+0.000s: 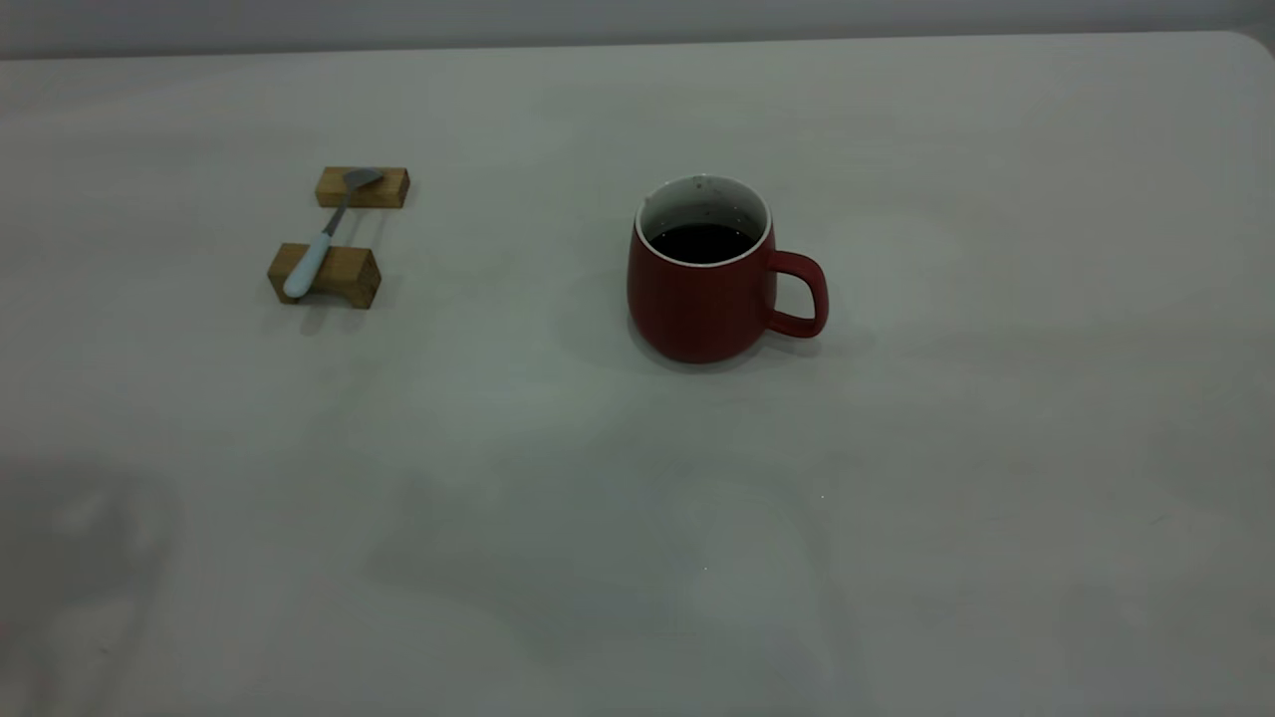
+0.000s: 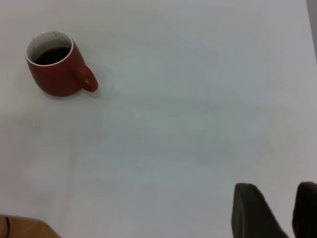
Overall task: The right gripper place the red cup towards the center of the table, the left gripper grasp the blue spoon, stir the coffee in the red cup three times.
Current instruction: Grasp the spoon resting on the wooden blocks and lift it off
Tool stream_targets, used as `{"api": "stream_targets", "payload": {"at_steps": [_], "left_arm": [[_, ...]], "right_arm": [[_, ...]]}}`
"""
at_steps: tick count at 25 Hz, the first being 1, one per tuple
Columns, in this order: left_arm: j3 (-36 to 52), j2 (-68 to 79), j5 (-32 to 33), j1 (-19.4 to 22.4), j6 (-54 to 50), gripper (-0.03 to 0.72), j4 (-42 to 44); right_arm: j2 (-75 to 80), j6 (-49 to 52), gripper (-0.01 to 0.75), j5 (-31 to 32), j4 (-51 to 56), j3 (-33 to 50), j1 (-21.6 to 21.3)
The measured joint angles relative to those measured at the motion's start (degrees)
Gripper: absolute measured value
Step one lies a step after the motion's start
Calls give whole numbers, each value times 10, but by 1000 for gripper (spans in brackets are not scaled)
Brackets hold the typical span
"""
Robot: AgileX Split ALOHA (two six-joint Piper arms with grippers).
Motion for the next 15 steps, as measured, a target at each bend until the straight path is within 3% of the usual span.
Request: {"api": "stream_targets", "payload": {"at_steps": [6, 15], "left_arm": [[-91, 241, -66, -28, 0, 660, -7], [-228, 501, -91, -62, -12, 655, -12]], "right_arm": [[0, 0, 240, 0, 0, 0, 0], [0, 0, 240, 0, 0, 0, 0]]}}
